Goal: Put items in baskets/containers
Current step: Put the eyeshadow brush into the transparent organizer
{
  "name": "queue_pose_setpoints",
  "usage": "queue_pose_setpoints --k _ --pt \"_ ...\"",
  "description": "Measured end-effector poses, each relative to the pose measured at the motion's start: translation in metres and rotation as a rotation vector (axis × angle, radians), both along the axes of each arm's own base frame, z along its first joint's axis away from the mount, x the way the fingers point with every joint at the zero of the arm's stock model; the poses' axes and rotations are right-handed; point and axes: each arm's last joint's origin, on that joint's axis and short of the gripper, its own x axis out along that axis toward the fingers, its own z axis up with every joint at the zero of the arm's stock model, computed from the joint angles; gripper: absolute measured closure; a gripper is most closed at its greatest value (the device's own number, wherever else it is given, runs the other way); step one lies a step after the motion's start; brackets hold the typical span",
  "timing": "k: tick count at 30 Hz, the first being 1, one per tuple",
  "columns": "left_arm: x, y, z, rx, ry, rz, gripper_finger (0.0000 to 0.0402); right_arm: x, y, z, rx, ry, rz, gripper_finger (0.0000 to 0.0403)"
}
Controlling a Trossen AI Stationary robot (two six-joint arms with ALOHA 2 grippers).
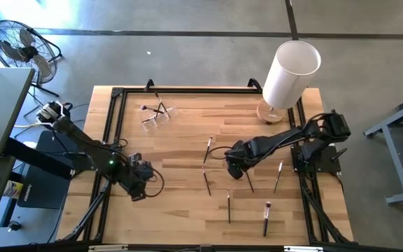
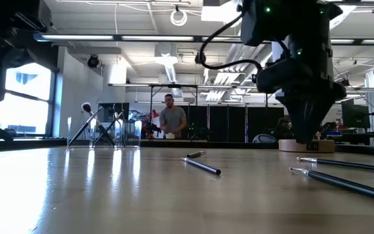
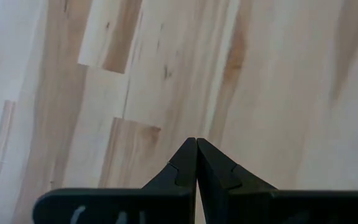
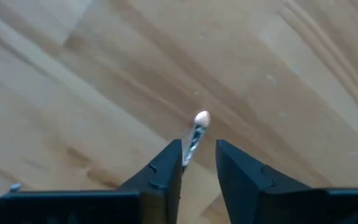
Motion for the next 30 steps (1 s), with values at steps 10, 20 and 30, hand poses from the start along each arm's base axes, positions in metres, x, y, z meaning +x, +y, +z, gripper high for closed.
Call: queue_pose_setpoints --k 10,20,30 --pt "-0.017 0.009 0.017 0.037 -0.085 -0.004 0.0401 -0.002 -0.015 -0.018 0.045 -0.056 -0.051 0.0302" --pt "-0.022 0.013 0.019 0.067 -0.074 -0.015 0.0401 -0.012 -0.018 -0.035 0.041 -0.077 -0.087 0.0333" --pt "-0.023 0.015 0.018 0.122 -0.052 -0.086 0.0401 -0.004 -0.017 -0.034 -0.010 -0.173 -0.037 0.0398"
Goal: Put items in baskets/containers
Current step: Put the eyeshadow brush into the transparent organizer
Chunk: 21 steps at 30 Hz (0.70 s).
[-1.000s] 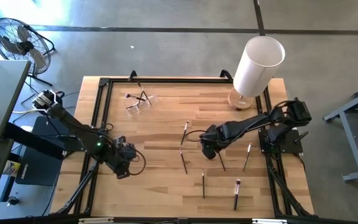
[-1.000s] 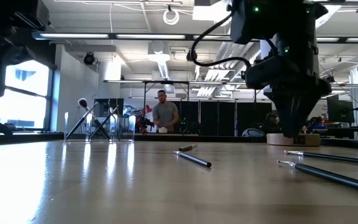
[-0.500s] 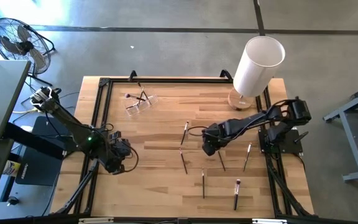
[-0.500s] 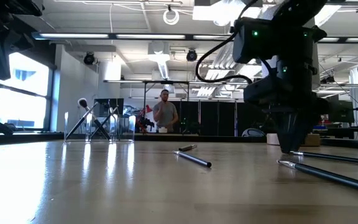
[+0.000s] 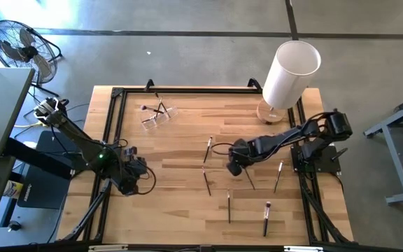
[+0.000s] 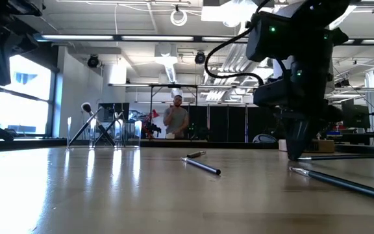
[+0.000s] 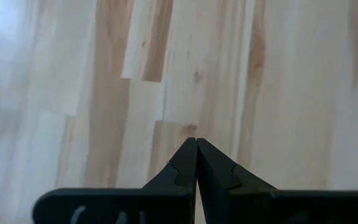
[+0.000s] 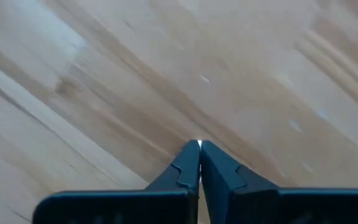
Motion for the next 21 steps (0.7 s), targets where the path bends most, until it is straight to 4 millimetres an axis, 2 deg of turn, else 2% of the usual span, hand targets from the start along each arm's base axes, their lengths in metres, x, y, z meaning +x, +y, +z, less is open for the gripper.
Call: queue_pose_setpoints --k 4,11,17,21 --pt "-0.004 0.003 -0.001 0.039 0.039 -0.001 0.0401 0.010 0.002 0.009 -0.055 -0.114 0.004 0.0401" --pt "-0.004 0.004 -0.002 0.054 0.042 0.005 0.0401 0.028 -0.002 0.040 -0.147 -0.394 0.048 0.0402" --pt "-0.005 0.006 -0.002 0.063 0.038 0.034 0.0401 0.049 -0.016 0.061 -0.246 -0.678 0.137 0.0403" --pt "-0.007 0.008 -0.002 0.045 0.039 0.108 0.0401 0.059 -0.035 0.080 -0.373 -0.854 0.175 0.0403"
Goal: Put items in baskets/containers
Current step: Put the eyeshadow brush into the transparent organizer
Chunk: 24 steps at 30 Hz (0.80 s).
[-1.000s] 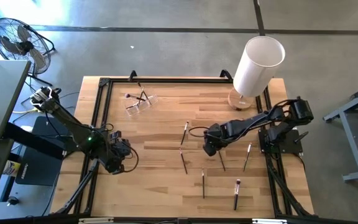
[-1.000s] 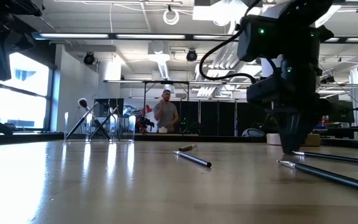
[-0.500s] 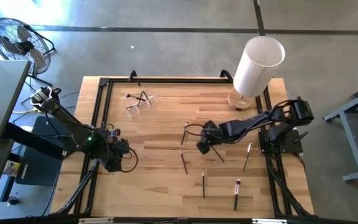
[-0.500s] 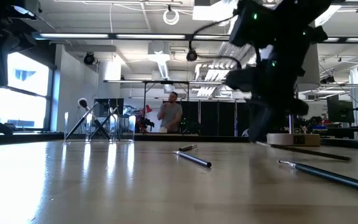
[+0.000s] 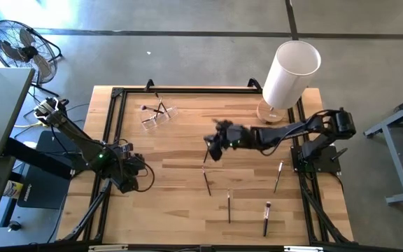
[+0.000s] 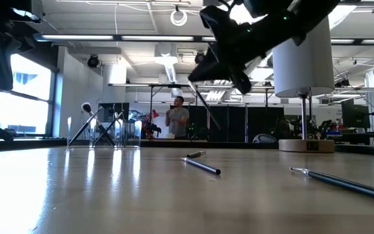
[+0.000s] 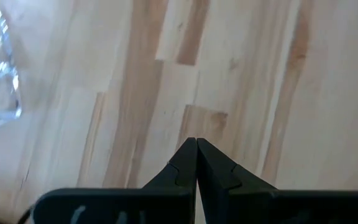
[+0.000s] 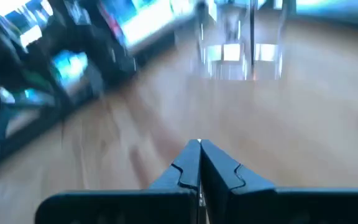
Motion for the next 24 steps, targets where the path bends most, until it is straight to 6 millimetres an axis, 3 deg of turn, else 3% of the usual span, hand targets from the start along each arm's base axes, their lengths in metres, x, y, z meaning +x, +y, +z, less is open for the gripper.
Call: queue_pose_setpoints --k 6,13,19,24 --pt "-0.008 0.007 0.004 -0.045 -0.007 0.139 0.0401 0.014 -0.041 0.027 -0.155 -0.139 0.040 0.0403" --pt "-0.012 0.012 0.010 -0.106 -0.085 0.270 0.0401 0.071 -0.075 0.052 -0.330 -0.207 0.195 0.0402" --pt "-0.012 0.012 0.010 -0.133 -0.111 0.333 0.0401 0.129 -0.100 0.050 -0.532 -0.232 0.262 0.0402" --pt "-0.011 0.011 0.010 -0.171 -0.139 0.414 0.0401 0.166 -0.135 0.040 -0.606 -0.273 0.266 0.0402"
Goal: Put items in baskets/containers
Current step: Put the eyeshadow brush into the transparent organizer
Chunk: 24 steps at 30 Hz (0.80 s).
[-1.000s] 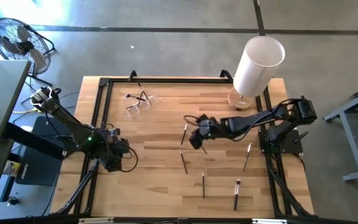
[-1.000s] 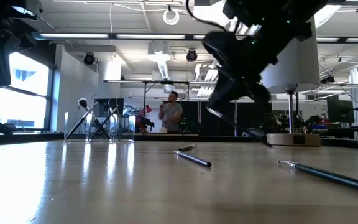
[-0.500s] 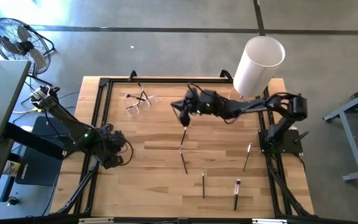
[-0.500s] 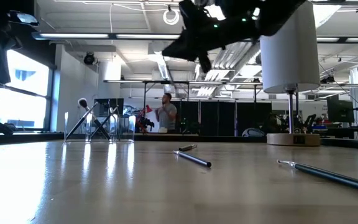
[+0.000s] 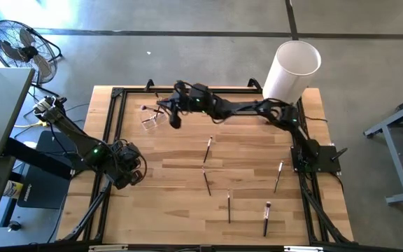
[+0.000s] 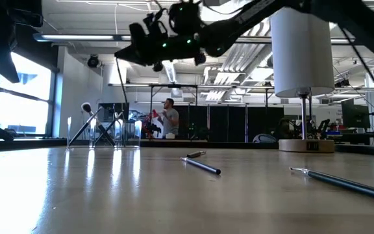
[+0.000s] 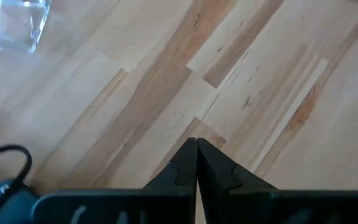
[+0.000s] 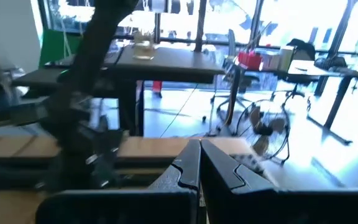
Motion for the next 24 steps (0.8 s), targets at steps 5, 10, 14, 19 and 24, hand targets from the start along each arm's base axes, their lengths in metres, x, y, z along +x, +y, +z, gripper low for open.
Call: queue_pose_setpoints --k 5,10,14,19,24 --pt "0.000 0.000 0.000 -0.042 -0.023 0.073 0.0401 0.015 -0.039 -0.012 0.002 -0.028 -0.012 0.0402" --pt "0.003 -0.002 0.001 -0.065 -0.050 0.077 0.0401 0.007 -0.065 -0.029 0.034 0.033 -0.055 0.0403" --pt "0.004 -0.002 0.001 -0.062 -0.074 0.093 0.0401 0.001 -0.070 -0.046 0.088 0.086 -0.071 0.0402" --pt "0.004 -0.001 0.002 -0.019 -0.116 0.115 0.0401 -0.001 -0.069 -0.058 0.117 0.191 -0.105 0.0384" --pt "0.004 0.000 0.002 0.021 -0.120 0.093 0.0401 -0.005 -0.068 -0.053 0.122 0.251 -0.115 0.0340"
